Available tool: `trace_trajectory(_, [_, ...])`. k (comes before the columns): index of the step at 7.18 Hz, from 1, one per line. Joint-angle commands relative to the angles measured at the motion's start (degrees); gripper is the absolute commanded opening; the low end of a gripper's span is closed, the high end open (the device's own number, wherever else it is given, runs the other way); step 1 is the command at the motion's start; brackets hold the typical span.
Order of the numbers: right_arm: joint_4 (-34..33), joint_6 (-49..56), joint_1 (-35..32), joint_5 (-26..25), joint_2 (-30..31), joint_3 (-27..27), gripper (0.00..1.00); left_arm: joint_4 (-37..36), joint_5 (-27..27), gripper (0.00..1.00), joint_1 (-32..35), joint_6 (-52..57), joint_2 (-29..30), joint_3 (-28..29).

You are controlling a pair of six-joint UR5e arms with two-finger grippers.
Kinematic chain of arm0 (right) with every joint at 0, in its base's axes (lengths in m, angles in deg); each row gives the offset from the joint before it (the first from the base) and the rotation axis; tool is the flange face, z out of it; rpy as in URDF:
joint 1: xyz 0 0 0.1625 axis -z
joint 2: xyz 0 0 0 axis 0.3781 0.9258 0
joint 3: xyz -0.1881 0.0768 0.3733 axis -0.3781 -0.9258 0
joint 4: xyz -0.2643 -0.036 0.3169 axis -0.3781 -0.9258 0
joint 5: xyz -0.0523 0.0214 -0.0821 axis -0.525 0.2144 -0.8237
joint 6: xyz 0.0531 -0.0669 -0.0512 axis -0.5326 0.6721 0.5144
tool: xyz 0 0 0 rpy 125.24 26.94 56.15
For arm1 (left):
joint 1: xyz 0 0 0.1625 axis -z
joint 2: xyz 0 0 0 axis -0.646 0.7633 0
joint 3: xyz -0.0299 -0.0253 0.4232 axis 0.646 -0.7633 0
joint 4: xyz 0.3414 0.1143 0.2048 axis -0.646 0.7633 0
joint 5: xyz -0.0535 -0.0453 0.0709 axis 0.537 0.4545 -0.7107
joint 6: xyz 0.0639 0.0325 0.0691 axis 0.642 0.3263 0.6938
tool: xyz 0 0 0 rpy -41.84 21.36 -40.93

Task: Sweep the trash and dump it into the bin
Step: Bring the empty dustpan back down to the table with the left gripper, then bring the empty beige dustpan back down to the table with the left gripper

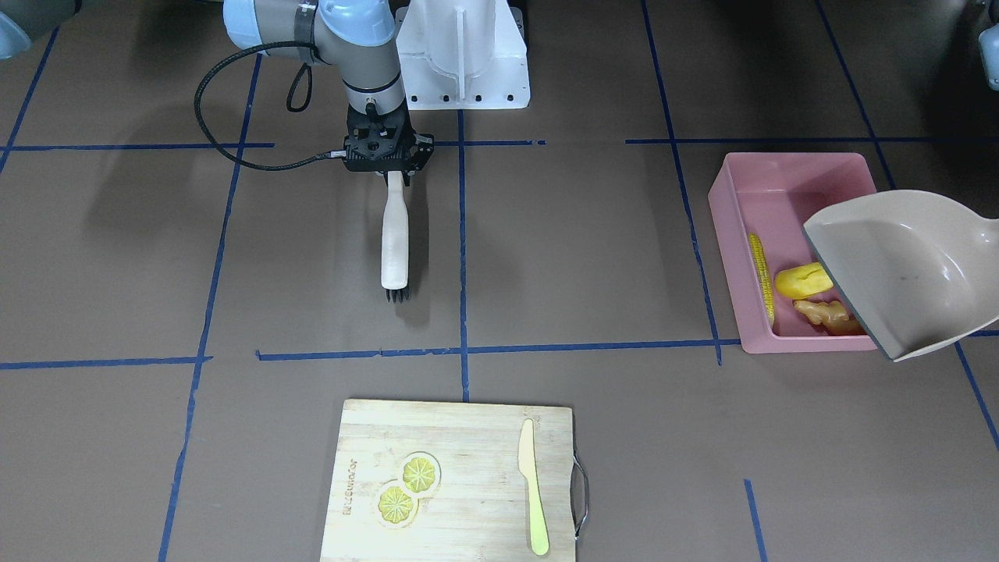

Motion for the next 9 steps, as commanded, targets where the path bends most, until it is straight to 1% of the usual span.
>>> trace_trajectory(1, [0.1, 0.0, 0.1, 0.0, 0.0, 0.0, 0.0, 1.5, 8.0, 0.0, -0.1, -11.8, 2.5, -1.9])
trace_trajectory(2, [0.1, 0.0, 0.1, 0.0, -0.1, 0.0, 0.0, 1.3, 9.0, 0.0, -0.3, -13.8, 5.3, -2.0])
trace_trajectory(3, [0.2, 0.0, 0.1, 0.0, -0.1, 0.0, 0.0, 1.3, 9.0, 0.0, -3.8, -14.1, 6.9, -2.7])
trace_trajectory(4, [0.2, 0.0, 0.1, 0.0, -0.1, 0.0, 0.0, 1.3, 8.6, 0.0, -8.8, -17.3, 7.1, -3.6])
trace_trajectory(5, [0.2, 0.0, 0.1, 0.0, -0.1, 0.0, 0.0, 1.3, 8.3, 0.0, -13.4, -20.9, 8.7, -4.7])
trace_trajectory(6, [0.2, 0.0, 0.1, 0.0, -0.1, 0.0, 0.0, 1.3, 5.1, 0.0, -16.7, -22.8, 10.8, -5.2])
trace_trajectory(8, [0.2, 0.0, 0.1, 0.0, -0.1, 0.0, 0.0, 1.5, -4.8, 0.0, -27.1, -27.5, 12.8, -6.7])
trace_trajectory(9, [0.2, -0.1, 0.1, 0.0, -0.2, 0.0, 0.0, 2.4, -8.0, 0.0, -30.5, -28.9, 13.2, -6.7])
